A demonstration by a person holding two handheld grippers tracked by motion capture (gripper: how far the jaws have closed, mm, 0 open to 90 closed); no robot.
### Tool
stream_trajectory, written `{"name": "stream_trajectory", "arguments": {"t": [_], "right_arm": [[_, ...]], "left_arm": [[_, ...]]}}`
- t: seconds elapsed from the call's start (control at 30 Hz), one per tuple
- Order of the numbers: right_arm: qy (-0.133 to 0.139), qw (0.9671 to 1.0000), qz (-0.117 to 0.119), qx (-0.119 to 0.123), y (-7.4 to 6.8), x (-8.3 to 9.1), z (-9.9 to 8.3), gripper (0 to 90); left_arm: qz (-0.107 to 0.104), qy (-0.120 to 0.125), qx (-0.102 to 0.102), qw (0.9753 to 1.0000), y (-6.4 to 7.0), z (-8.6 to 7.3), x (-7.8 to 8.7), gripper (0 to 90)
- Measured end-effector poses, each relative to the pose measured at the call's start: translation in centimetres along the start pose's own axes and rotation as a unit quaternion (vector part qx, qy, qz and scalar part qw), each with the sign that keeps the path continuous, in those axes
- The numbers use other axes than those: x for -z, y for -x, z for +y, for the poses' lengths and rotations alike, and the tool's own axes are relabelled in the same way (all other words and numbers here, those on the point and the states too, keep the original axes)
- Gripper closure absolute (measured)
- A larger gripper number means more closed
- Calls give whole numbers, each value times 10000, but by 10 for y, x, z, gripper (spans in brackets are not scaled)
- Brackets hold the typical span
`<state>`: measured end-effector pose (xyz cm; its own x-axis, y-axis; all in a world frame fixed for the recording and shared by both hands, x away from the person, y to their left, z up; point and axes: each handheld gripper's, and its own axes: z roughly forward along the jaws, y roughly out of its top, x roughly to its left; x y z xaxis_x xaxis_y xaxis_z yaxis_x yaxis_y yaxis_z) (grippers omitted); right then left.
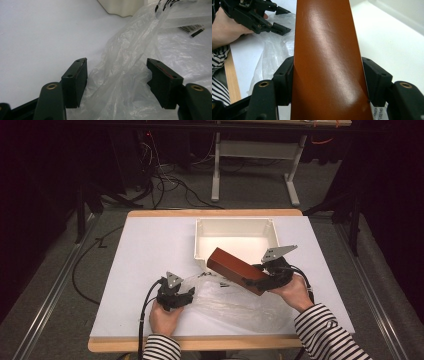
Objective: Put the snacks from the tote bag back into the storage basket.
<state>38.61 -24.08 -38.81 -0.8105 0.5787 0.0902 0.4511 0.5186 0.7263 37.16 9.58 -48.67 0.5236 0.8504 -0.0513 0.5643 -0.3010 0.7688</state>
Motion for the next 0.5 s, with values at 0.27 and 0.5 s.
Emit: {"name": "stream_trajectory", "arguments": {"t": [0.27,0.5], "right_arm": [[-15,10000,-86,-30,5,6,5,369],[-19,9999,-158,-37,12,8,11,370]], "left_arm": [[4,8,9,10000,0,0,0,350],[-1,7,8,10000,0,0,0,350]]}}
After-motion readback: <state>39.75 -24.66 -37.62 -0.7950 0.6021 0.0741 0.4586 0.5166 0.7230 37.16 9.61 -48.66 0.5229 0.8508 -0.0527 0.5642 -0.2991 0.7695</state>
